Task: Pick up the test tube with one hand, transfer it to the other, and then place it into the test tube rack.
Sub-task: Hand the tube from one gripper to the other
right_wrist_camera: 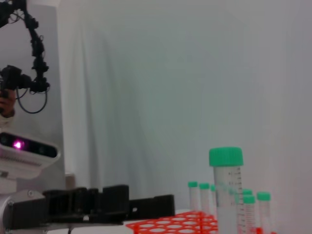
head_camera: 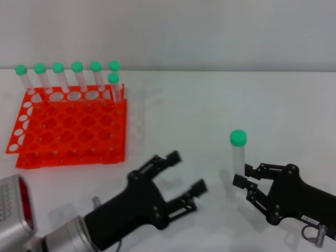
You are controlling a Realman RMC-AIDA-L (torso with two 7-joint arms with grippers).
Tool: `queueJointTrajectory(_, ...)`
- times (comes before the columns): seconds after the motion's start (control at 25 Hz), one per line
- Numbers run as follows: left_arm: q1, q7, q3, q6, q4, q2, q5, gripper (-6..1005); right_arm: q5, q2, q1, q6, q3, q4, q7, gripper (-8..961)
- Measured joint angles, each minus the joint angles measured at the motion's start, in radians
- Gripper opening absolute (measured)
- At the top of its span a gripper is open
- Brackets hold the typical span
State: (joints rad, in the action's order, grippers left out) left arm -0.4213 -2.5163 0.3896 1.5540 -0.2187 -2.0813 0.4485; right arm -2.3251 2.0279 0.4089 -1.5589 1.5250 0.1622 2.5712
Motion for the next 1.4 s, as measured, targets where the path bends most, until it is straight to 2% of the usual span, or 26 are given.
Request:
queueJointTrajectory(0.12,-0.012,-0.002,0.006,0.004,-0.02,0.0,-0.043,843,-0.001,0.0,0.001,0.002,0.021,0.007,0.0,188)
queueJointTrajectory(0.48,-0.045,-0.003,0.006,-0.023,-0.036,-0.002,-0.047,828,-0.002,-0.001,0.004,0.04,0.091,0.022,0.013,188)
queueJointTrajectory(1.28,-0.127,-0.024,0.005,-0.116,-0.046,0.0,-0.049,794,-0.002,0.0,0.007,0.071,0.101,0.035,0.014,187)
queueJointTrajectory(1.4,-0.133,-0.028,0.006,-0.127,-0.046,0.0,-0.049,560,-0.002,0.0,0.007,0.073,0.101,0.036,0.014,187)
